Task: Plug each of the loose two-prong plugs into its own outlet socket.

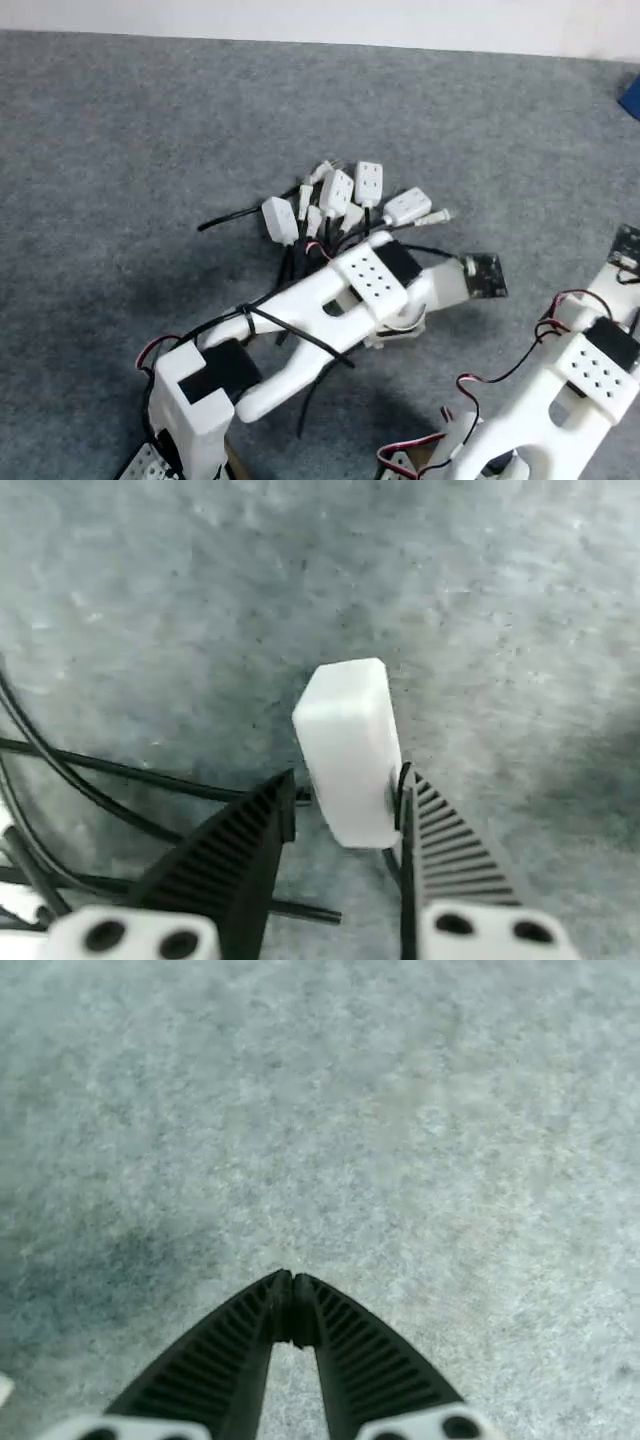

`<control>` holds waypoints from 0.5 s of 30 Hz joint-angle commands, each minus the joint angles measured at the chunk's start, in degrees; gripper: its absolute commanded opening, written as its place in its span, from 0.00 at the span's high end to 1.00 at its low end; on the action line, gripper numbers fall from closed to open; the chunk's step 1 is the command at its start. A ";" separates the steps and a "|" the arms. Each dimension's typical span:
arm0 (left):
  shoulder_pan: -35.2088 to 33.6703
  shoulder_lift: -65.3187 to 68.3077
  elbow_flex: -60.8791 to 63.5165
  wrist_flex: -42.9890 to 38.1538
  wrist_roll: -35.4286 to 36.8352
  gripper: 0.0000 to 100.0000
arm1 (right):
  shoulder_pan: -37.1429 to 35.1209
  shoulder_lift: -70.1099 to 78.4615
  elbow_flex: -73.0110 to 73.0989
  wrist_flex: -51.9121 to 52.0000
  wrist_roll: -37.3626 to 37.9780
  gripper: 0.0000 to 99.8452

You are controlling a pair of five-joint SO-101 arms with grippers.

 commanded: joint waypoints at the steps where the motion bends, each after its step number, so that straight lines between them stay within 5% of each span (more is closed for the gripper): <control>1: 1.80 -2.68 -4.53 7.82 -1.49 0.83 | -2.59 -0.75 -0.13 -0.84 0.62 0.99; 10: -6.99 -2.07 -13.93 8.09 -1.58 0.83 | -2.95 -1.27 0.92 -0.84 0.62 0.99; 15: -4.97 0.48 -10.15 6.07 -1.41 0.83 | -3.03 -1.27 1.01 -0.84 0.62 0.99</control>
